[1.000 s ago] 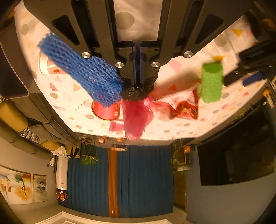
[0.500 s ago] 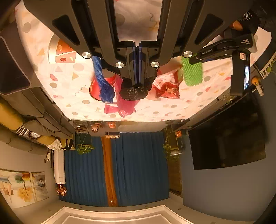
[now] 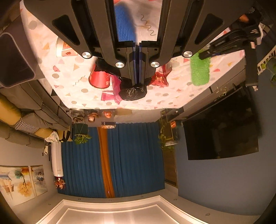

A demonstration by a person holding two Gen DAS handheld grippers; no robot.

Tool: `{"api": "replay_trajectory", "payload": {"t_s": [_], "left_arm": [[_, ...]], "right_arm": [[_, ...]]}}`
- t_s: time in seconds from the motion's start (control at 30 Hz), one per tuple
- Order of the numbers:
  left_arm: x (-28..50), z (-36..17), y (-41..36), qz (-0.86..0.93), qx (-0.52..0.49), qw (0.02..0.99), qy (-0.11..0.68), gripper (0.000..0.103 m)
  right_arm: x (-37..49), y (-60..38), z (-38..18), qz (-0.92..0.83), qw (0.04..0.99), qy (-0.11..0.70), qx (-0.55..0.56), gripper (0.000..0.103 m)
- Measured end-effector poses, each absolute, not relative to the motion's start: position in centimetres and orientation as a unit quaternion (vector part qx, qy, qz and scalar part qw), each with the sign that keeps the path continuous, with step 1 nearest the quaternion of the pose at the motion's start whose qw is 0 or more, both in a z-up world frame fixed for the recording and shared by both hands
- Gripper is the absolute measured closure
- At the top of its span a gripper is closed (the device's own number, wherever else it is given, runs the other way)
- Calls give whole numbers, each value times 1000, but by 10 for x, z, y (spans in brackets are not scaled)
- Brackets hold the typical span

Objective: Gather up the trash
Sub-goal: 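Close the left tool on the green foam net while the right tool holds the black bag, then carry green net and black bag over the grey bin and open both tools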

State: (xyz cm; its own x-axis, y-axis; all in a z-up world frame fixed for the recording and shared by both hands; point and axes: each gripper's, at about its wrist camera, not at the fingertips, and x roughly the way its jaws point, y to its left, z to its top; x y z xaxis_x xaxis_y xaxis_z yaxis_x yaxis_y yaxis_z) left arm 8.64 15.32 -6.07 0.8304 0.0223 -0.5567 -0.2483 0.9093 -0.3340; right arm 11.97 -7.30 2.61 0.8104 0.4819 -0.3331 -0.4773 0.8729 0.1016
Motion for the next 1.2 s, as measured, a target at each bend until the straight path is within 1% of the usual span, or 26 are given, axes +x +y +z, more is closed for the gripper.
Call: {"api": "replay_trajectory", "payload": {"t_s": [0.2,0.5,1.2], "left_arm": [[66,-38,135,55,-171,951,252,92],[59,-25,95,24,-139,961,239,92],[89,-10,-7,-66,-65,968,233,92]], "right_arm": [[102,-84,38,246,956,160,7,100],[81,-117,41,218,964,153,11,100],[75,-194,45,154,977,141,36,100]]}}
